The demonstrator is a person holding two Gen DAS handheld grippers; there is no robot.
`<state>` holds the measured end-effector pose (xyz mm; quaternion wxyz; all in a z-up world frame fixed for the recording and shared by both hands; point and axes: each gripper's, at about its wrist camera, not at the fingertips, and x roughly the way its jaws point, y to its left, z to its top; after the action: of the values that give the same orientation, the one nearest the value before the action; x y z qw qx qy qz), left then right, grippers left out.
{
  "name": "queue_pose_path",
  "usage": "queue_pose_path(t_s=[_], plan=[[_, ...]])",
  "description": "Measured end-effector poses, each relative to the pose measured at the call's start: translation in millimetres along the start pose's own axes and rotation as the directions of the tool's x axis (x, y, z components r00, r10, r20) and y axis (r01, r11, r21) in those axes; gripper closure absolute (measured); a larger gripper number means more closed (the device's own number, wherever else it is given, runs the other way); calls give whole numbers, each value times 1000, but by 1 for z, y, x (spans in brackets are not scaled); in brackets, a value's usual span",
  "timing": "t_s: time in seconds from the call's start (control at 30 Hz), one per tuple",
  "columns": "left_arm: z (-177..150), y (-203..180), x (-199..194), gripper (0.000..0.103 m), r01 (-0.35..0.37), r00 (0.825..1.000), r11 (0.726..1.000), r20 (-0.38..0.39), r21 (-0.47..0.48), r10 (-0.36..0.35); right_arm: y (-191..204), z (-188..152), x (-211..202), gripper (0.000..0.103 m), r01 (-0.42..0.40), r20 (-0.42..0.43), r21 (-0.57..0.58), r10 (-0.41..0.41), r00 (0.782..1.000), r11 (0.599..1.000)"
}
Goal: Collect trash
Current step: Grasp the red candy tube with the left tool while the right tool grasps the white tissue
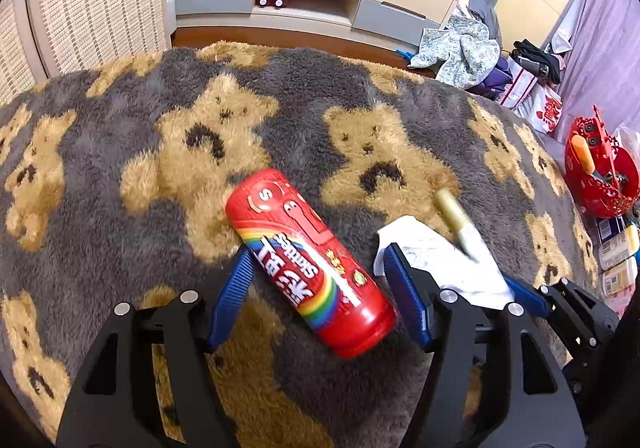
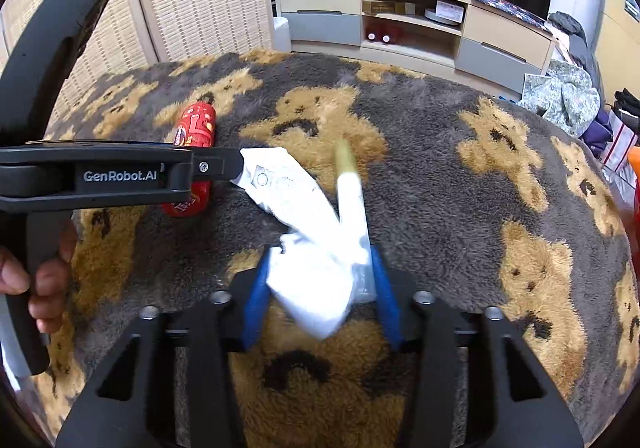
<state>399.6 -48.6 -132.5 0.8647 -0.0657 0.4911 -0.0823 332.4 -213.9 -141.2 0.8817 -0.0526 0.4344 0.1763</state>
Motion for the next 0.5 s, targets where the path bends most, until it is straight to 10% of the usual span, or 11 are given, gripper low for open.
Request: queue_pose_path(t_s=[0.5], plan=[[-9,0,-3,65,-38,999,996,28,84,35,-13,2,-3,77,-74,12,59,73,997,996]])
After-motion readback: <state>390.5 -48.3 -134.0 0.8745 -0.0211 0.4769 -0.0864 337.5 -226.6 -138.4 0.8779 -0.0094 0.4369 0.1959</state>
